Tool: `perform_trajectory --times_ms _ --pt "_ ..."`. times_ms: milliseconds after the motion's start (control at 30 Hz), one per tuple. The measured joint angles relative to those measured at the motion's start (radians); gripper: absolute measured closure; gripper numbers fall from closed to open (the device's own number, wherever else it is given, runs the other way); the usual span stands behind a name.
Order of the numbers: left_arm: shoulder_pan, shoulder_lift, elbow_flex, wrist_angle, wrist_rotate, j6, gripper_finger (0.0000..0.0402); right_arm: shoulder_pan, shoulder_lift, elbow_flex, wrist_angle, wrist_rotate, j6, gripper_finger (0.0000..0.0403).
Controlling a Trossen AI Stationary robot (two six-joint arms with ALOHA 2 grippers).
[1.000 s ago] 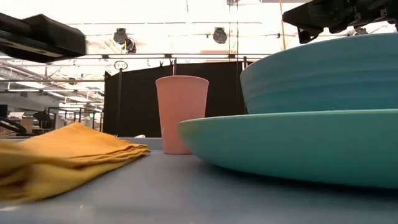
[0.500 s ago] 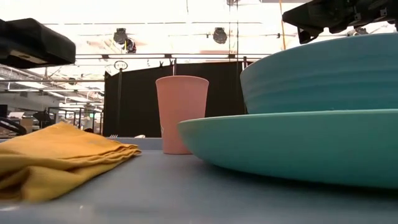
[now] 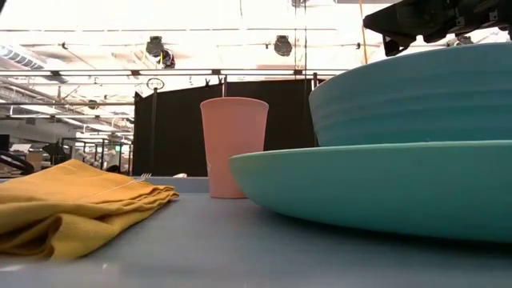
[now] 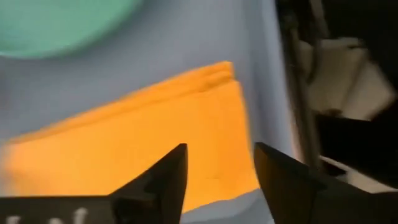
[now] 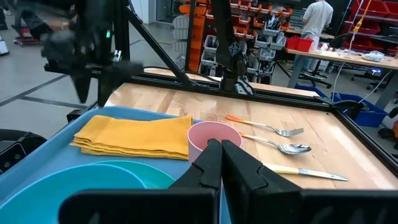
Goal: Set up tray
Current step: Put the yellow napkin to the left of the green plate on the blue serving tray
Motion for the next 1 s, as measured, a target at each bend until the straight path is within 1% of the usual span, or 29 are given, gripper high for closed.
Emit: perform_trajectory --times_ms 67,133,167,200,233,267,300,367,467,500,567,633,733,900,1000 --pt "-0.028 -0.031 0.000 -0.027 -0.149 0.028 0.0246 0.000 0.000 0.000 -0.001 0.000 0.000 0.0403" --pt "-0.069 -0.073 -0.012 -0.021 -0.362 0.068 0.0287 0.000 0.000 0.000 -0.003 0.000 -0.001 0.0403" --pt "-0.086 -0.101 -0.026 0.001 -0.443 0.087 0.0309 0.000 0.000 0.000 -0.004 0.000 0.000 0.0403" --pt "-0.094 -0.133 -0.047 0.032 -0.490 0.101 0.0332 0.000 0.000 0.000 -0.006 0.000 0.000 0.0403" --pt "-0.100 -0.170 -0.077 0.073 -0.510 0.105 0.0355 0.000 0.000 0.000 -0.008 0.000 0.000 0.0403" --pt "-0.102 -0.208 -0.116 0.118 -0.517 0.093 0.0376 0.000 0.000 0.000 -0.009 0.000 0.000 0.0403" --pt "-0.101 -0.245 -0.162 0.165 -0.518 0.059 0.0388 0.000 0.000 0.000 -0.008 0.000 0.000 0.0403" --pt "-0.088 -0.308 -0.259 0.231 -0.518 -0.057 0.0392 0.000 0.000 0.000 -0.008 0.000 0.000 0.0403" --pt "-0.062 -0.364 -0.396 0.253 -0.516 -0.328 0.0392 0.000 0.001 0.000 -0.008 0.000 0.010 0.0403" --pt "-0.052 -0.373 -0.436 0.253 -0.496 -0.417 0.0396 0.000 0.001 0.000 -0.008 0.000 0.021 0.0403" --pt "-0.034 -0.372 -0.499 0.264 -0.412 -0.534 0.0398 0.000 0.001 0.000 -0.009 0.000 0.036 0.0403" --pt "-0.030 -0.353 -0.548 0.286 -0.334 -0.588 0.0397 0.000 0.001 0.000 -0.010 0.000 0.046 0.0403" --pt "-0.025 -0.314 -0.571 0.277 -0.260 -0.638 0.0399 0.000 0.001 0.000 -0.024 0.000 0.054 0.0403" --pt "-0.014 -0.292 -0.569 0.170 -0.242 -0.711 0.0399 0.001 0.001 0.000 -0.034 0.000 0.054 0.0403" --pt "0.011 -0.291 -0.574 0.144 -0.221 -0.712 0.0400 0.001 0.001 0.000 -0.034 0.001 0.054 0.0403"
